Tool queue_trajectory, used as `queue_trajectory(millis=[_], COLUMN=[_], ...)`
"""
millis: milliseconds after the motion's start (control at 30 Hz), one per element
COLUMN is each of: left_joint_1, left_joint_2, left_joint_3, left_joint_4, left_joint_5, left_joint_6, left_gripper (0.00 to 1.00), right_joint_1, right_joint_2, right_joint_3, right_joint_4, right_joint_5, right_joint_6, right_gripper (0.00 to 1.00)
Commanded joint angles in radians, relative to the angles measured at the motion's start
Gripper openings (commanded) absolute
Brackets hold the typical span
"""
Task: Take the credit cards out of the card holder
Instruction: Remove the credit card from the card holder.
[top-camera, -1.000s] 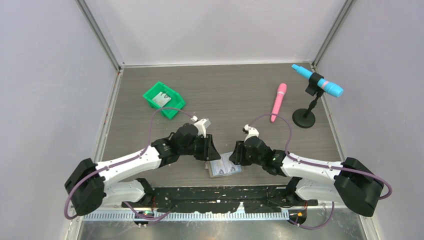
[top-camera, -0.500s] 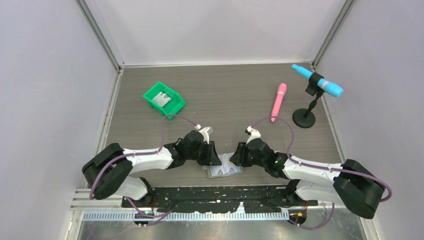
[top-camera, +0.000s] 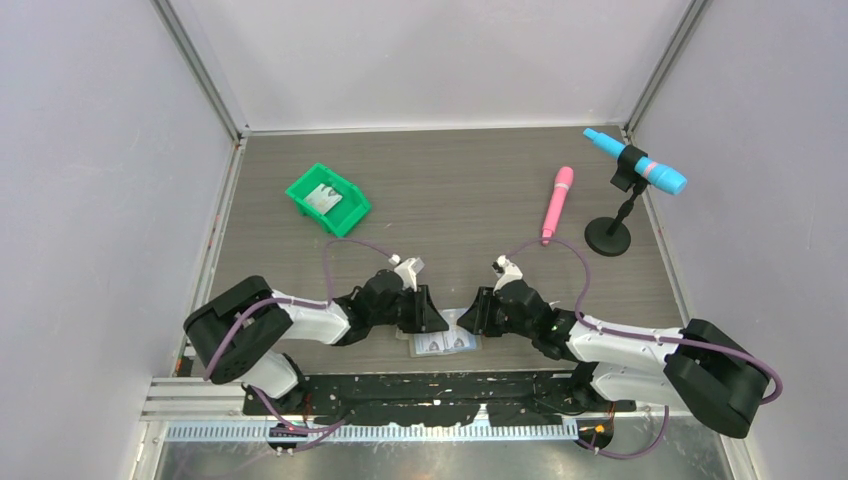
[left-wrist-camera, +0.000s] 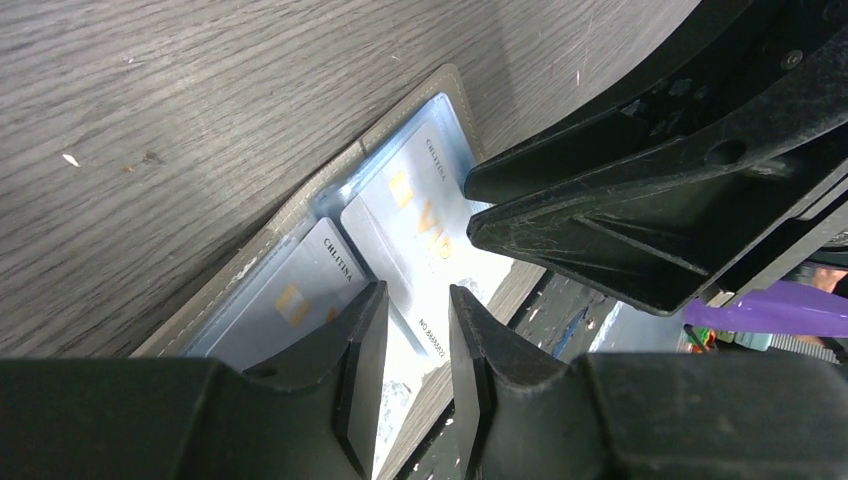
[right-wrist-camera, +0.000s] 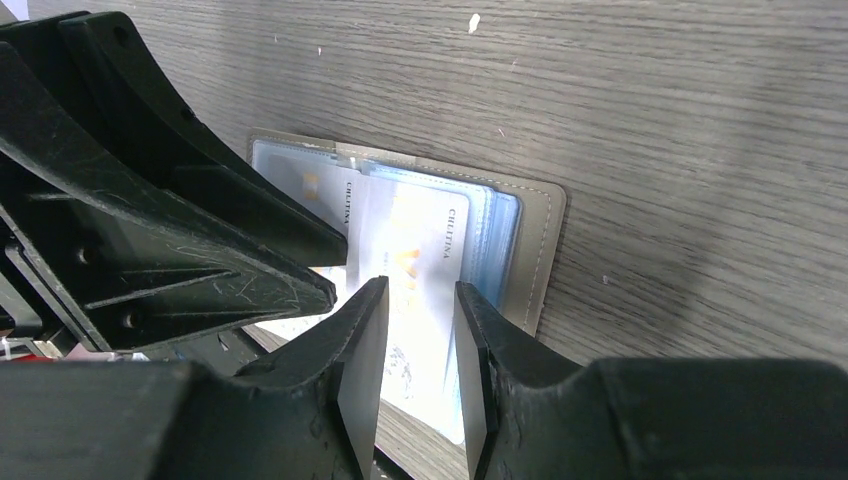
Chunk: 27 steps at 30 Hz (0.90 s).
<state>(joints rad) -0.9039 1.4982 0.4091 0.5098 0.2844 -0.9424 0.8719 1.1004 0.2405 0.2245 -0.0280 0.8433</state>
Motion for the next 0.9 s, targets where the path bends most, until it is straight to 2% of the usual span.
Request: queue_trajectory(millis=[0, 167, 233, 467, 700, 867], left_joint_1=[-0.004, -0.004, -0.005, -0.017, -0.02, -0.021], left_joint_2=[0.008, -0.012, -0.026, -0.042, 0.008, 0.01], left_joint_3=[-0.02, -0.04, -0.016, -0.04, -0.042, -0.024], left_joint_4=[0.128, 0.143, 0.032, 0.012, 0.068, -0.013], left_joint_5=[0.009, -0.024, -0.041, -0.079, -0.063, -0.081], left_joint_6=[-0.032, -0.069, -0.093, -0.143, -0.169, -0.181], left_gripper=[0.31, 0.31, 0.31, 0.31, 0.3, 0.28], right_joint_1=[-0.002, -0.002, -0.002, -0.002, -0.002, -0.002], right_joint_2=[0.012, 0.007, 0.009, 0.022, 0.017, 0.02], right_joint_3=[-0.023, -0.027, -0.028, -0.036, -0.039, -0.034], right_joint_4=[-0.055, -0.06, -0.058, -0.038, -0.042, -0.05], right_joint_5=[-0.003, 0.002, 0.005, 0.0, 0.003, 0.007], right_joint_6=[0.008, 0.012, 0.016, 0.023, 0.031, 0.028], right_gripper=[0.38, 0.38, 0.38, 0.33, 0.32, 0.32])
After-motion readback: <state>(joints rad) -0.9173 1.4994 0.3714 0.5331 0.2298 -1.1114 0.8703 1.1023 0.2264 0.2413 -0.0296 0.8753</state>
